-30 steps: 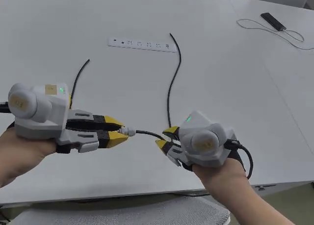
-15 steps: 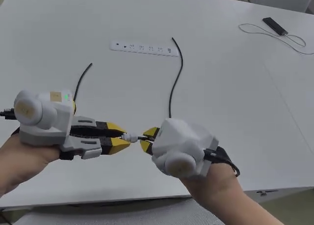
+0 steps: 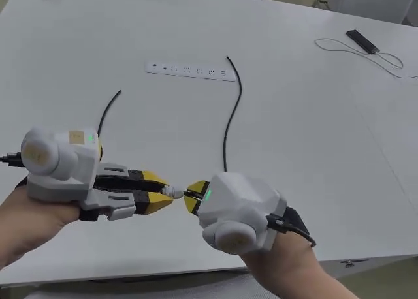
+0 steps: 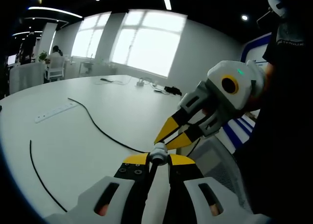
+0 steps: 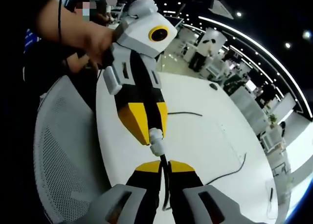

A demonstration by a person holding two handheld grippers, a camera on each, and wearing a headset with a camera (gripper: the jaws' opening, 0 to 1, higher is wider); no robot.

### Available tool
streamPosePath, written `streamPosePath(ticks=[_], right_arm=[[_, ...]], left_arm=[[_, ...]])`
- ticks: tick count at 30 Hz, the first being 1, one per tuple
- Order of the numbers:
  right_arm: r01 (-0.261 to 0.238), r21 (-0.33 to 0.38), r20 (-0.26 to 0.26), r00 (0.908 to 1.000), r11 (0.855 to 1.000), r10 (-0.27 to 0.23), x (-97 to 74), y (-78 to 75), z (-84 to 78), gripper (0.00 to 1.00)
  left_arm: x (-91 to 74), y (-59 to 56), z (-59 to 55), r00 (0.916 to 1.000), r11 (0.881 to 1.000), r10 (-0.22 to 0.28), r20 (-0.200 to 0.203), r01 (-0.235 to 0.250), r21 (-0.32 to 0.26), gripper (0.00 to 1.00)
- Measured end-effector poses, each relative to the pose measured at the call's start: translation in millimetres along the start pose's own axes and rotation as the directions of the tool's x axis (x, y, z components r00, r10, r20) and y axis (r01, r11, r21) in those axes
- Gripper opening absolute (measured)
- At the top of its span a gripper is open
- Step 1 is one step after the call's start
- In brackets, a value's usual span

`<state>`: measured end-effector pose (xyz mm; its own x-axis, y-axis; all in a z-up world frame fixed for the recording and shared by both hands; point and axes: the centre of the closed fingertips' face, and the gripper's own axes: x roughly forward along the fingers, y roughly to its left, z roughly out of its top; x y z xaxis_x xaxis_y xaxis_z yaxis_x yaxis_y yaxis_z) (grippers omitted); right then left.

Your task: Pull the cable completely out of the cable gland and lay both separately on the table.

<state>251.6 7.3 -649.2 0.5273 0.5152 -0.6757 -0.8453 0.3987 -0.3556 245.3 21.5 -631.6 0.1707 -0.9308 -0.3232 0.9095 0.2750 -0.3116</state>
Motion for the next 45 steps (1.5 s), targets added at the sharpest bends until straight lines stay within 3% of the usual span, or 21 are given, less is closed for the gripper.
streamPosePath(ticks=[5, 11, 20, 31, 36, 37, 41, 43, 45], right_arm=[[-0.006, 0.075, -0.007, 1.0, 0.997, 0.006, 2.5, -0.5, -5.1, 0.0], [-0.005, 0.18, 0.004, 1.0, 0.984, 0.004, 4.1, -6.2, -8.1, 0.0], [-0.004, 0.231, -0.003, 1.0, 0.973, 0.005, 7.5, -7.4, -10.2, 0.0], [0.029, 0.285, -0.065, 0.9978, 0.958, -0.011, 11.7, -14.7, -40.1, 0.0], [0.055, 0.327, -0.104, 0.9944, 0.943, -0.022, 14.3, -16.8, -58.3, 0.0], [0.059, 0.338, -0.112, 0.9935, 0.939, -0.022, 14.4, -17.1, -61.6, 0.0], [0.077, 0.437, -0.13, 0.9913, 0.896, -0.022, 14.8, -20.4, -75.0, 0.0], [0.081, 0.51, -0.137, 0.9905, 0.856, -0.012, 15.7, -19.6, -81.4, 0.0], [0.091, 0.518, -0.143, 0.9896, 0.851, -0.019, 17.3, -22.9, -87.1, 0.0]], left_arm=[[1.4, 0.4, -0.4, 1.0, 1.0, 0.002, -0.002, -0.002, -0.001, 0.15], [-2.4, 5.4, 3.6, 0.9999, 1.0, 0.011, 0.011, -0.011, -0.016, 0.15], [-0.5, 9.0, 4.3, 0.9998, 1.0, 0.015, 0.012, -0.015, -0.01, 0.15], [-4.8, 12.0, 4.4, 0.9997, 1.0, 0.019, 0.017, -0.019, -0.009, 0.15], [-5.3, 9.6, 1.7, 0.9998, 1.0, 0.016, 0.016, -0.015, -0.011, 0.15], [-5.5, 9.2, 1.5, 0.9998, 1.0, 0.015, 0.016, -0.015, -0.011, 0.15], [-6.2, 6.8, 2.9, 0.9995, 1.0, 0.015, 0.028, -0.015, -0.01, 0.15], [-6.2, 5.6, 4.2, 0.9993, 1.0, 0.012, 0.036, -0.012, -0.012, 0.15], [-5.7, 4.6, 3.9, 0.9994, 1.0, 0.01, 0.034, -0.01, -0.011, 0.15]])
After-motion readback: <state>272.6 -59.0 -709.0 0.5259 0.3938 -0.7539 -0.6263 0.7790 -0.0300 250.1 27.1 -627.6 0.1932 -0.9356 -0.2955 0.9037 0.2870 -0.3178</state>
